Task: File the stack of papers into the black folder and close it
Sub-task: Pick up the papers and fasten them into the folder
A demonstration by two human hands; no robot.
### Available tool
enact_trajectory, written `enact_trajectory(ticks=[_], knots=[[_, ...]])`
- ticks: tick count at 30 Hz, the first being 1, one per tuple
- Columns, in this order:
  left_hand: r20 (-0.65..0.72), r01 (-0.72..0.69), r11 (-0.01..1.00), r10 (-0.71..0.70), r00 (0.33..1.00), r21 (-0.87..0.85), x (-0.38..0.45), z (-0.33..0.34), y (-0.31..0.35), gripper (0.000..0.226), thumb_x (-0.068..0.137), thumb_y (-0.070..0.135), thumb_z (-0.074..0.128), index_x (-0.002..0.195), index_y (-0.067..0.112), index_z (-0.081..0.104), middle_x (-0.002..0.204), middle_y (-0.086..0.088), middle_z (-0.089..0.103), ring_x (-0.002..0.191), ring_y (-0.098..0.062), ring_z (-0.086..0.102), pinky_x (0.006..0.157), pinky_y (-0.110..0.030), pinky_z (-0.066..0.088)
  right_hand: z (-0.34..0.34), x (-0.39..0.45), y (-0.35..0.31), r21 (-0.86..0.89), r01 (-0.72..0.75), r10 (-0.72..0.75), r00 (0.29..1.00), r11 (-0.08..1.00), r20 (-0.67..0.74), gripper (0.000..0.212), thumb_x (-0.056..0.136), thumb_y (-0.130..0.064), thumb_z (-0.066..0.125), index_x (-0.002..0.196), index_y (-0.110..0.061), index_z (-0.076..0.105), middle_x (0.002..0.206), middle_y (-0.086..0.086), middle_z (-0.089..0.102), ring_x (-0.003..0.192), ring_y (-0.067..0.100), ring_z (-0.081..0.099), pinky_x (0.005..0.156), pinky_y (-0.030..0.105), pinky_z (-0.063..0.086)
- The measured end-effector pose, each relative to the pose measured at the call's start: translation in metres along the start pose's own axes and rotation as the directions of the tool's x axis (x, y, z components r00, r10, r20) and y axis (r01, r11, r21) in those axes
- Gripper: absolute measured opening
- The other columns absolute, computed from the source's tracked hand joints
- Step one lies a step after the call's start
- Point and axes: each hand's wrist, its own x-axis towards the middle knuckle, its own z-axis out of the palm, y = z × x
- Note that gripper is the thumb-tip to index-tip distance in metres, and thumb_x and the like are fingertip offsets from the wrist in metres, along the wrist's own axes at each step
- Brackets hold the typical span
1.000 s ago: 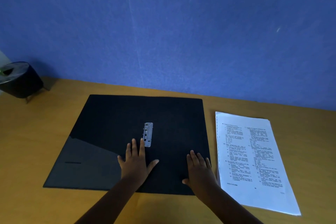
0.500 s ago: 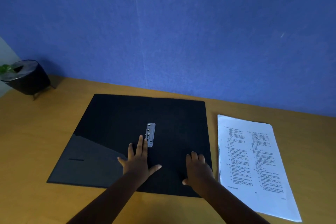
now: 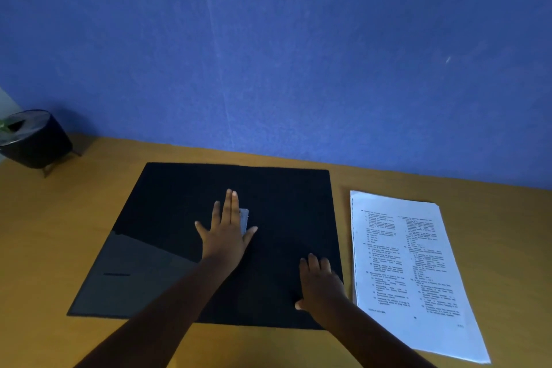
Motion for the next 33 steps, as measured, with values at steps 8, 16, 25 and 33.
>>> enact_trajectory(ticks=[8,16,25,33], knots=[[0.073,-0.020,0.996,0.014,0.997,0.088,0.040,-0.005,-0.003,0.077,0.094,0.057,0.023,0.146,0.013,-0.013,0.159,0.000,-0.016,0.147,-0.024,-0.004,0.114,-0.059,0.014,0.001,0.002,0.002,-0.004,0.028,-0.028,0.999,1.000,0.026,0.089,0.083,-0.038,0.065,0.148,-0.010,0.012,0.157,0.014,0.014,0.141,0.035,0.021,0.111,0.043,0.034],[0.172,-0.004,1.000,0.003,0.985,0.005,0.040,0.007,-0.005,0.074,0.094,0.056,0.022,0.148,0.014,-0.007,0.160,0.002,-0.010,0.147,-0.021,-0.005,0.117,-0.056,0.008,-0.003,0.000,0.001,-0.020,0.027,-0.026,0.999,0.999,0.038,0.090,0.083,-0.039,0.066,0.148,-0.009,0.012,0.156,0.017,0.015,0.141,0.036,0.022,0.110,0.044,0.035],[-0.100,-0.218,0.939,0.198,0.975,-0.265,0.000,0.004,0.051,0.071,0.096,0.044,0.034,0.148,0.008,0.001,0.159,-0.008,0.002,0.146,-0.020,-0.002,0.119,-0.036,0.004,-0.025,-0.015,0.042,0.486,0.034,0.040,0.989,0.873,-0.140,0.068,0.086,-0.040,0.062,0.144,-0.022,0.030,0.148,0.003,0.034,0.136,0.020,0.033,0.110,0.036,0.036],[0.058,-0.168,0.697,0.289,0.956,-0.697,-0.063,0.021,0.175,0.043,0.096,0.023,0.043,0.139,0.016,0.039,0.150,0.001,0.035,0.138,-0.010,0.029,0.106,-0.014,0.023,-0.020,-0.039,0.170,0.756,-0.224,0.622,0.727,0.615,-0.290,0.036,0.090,-0.017,0.060,0.123,-0.002,0.058,0.124,0.018,0.062,0.109,0.029,0.062,0.094,0.033,0.046]])
